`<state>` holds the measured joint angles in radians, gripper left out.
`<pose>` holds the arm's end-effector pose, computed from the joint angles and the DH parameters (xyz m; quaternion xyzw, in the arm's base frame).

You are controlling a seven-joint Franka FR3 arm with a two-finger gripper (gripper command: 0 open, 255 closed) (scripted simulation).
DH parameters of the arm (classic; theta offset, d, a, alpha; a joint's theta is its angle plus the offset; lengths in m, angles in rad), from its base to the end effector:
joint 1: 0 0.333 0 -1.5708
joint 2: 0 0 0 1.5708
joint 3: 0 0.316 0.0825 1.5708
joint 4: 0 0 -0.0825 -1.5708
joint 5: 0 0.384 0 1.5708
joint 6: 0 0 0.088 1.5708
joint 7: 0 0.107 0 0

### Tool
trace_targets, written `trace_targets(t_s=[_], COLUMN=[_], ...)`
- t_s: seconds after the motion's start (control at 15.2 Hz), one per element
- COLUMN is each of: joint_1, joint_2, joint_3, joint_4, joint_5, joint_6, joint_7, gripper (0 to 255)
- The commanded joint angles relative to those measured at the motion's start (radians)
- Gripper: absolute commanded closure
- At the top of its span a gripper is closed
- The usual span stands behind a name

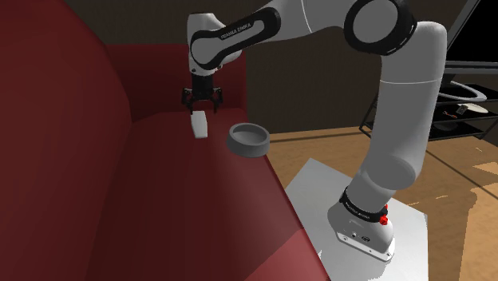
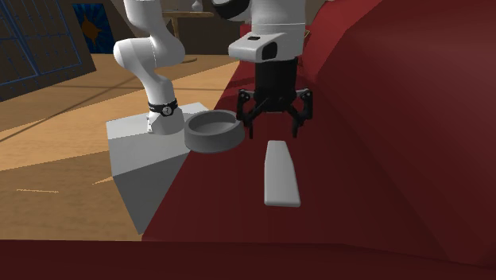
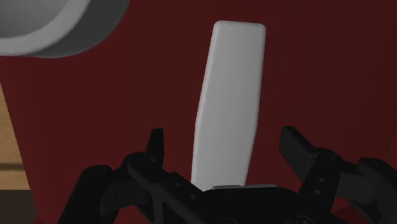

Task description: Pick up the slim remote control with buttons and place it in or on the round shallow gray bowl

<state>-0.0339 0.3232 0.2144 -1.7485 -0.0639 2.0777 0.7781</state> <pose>0.6353 0.1015 0.3921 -0.9585 0.2851 -0.0036 0.0083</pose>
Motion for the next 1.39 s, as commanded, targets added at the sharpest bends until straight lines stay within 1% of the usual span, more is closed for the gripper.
trace_targets(t_s=[0.0, 0.07, 0.59, 1.06, 1.12, 1.32], joint_1=[0.015, 0.019, 0.023, 0.023, 0.023, 0.023], joint_2=[0.092, 0.120, 0.162, 0.162, 0.162, 0.162], joint_3=[-0.011, -0.016, -0.022, -0.022, -0.022, -0.022], joint_4=[0.089, 0.118, 0.077, 0.077, 0.077, 0.077], joint_5=[-0.015, -0.017, -0.027, -0.027, -0.027, -0.027], joint_6=[-0.009, -0.014, 0.069, 0.069, 0.069, 0.069], joint_7=[0.055, 0.069, 0.075, 0.075, 0.075, 0.075], gripper=[0, 0, 0, 0, 255, 255])
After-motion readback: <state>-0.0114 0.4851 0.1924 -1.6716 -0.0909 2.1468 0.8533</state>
